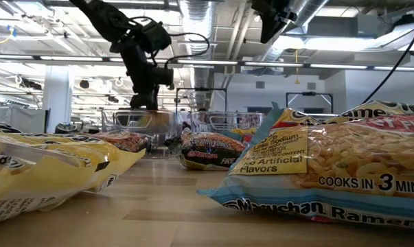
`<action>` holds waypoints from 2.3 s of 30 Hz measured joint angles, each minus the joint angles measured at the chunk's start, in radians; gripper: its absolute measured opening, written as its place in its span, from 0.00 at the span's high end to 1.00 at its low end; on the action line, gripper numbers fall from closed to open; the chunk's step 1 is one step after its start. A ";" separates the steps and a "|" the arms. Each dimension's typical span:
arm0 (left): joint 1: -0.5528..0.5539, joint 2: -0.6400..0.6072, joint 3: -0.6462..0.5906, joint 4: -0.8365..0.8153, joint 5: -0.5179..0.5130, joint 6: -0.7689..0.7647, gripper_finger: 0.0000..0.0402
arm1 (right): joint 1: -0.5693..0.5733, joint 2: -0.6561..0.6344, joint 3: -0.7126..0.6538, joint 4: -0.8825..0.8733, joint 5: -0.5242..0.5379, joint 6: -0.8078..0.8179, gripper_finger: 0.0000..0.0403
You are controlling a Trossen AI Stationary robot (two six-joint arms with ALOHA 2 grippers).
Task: Sort Maruchan noodles
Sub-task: Put the blue noodle pack into the left transparent bin
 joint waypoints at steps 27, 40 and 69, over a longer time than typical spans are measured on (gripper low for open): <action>0.084 0.053 0.000 0.036 0.010 0.000 1.00 | 0.000 0.000 0.000 0.004 0.000 -0.015 0.82; 0.100 0.053 0.000 0.018 0.081 -0.011 1.00 | 0.000 0.000 0.000 0.003 0.000 -0.014 0.82; 0.122 0.051 0.029 -0.099 0.148 -0.261 0.76 | 0.005 0.000 0.000 -0.003 0.000 -0.014 0.82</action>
